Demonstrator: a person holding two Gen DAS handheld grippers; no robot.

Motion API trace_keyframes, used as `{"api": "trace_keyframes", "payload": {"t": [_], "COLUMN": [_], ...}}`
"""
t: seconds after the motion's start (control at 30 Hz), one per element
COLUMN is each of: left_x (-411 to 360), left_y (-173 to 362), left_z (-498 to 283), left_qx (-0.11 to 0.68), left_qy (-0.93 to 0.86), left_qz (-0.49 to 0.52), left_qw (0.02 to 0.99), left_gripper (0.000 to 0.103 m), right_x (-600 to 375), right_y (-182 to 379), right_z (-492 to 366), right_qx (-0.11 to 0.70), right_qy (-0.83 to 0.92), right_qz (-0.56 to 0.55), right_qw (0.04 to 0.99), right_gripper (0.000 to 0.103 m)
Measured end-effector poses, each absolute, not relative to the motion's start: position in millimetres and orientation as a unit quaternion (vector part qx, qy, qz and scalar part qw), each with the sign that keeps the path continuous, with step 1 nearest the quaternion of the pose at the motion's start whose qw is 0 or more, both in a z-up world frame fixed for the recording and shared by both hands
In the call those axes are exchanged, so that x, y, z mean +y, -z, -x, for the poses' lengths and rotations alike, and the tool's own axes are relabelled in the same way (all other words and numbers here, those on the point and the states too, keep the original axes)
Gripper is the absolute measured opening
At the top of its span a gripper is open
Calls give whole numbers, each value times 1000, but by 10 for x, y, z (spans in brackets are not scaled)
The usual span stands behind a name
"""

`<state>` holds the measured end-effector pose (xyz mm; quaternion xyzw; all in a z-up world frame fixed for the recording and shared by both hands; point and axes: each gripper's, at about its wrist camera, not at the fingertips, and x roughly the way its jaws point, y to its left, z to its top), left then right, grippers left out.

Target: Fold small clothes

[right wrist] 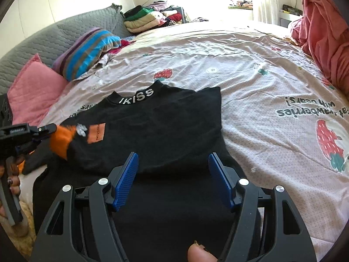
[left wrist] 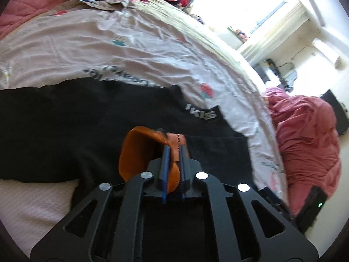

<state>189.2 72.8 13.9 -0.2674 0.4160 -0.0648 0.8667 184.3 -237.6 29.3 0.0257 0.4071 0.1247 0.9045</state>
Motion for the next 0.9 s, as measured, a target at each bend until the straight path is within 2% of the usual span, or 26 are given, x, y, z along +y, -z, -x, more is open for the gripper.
{"api": "trace_keyframes", "payload": {"t": [0.23, 0.33, 0.5, 0.6, 0.73, 0.9], "left_x": [728, 551, 371, 437, 502, 555], "left_y": [-279, -248, 136, 328, 327, 283], "left_z": [-1786, -1851, -1975, -1941, -1877, -1842], "left_qx": [394, 412, 471, 481, 481, 486], "left_qy": [28, 47, 39, 43, 75, 93], "left_qz": [218, 192, 158, 153, 133, 119], "left_qw": [892, 890, 867, 862, 863, 861], "left_gripper": [18, 23, 39, 39, 40, 46], "right_x": [-2147, -2059, -1980, -2011, -1994, -1936], "right_y": [-210, -173, -20, 158, 213, 183], "right_z": [-2000, -2082, -2203, -2276, -2306, -2285], "right_qx": [417, 423, 448, 475, 483, 479], "right_qy": [-126, -125, -121, -99, -88, -68], "right_qz": [5, 18, 43, 47, 45, 37], "right_qw": [900, 897, 885, 873, 870, 875], "right_gripper": [65, 65, 65, 65, 69, 74]}}
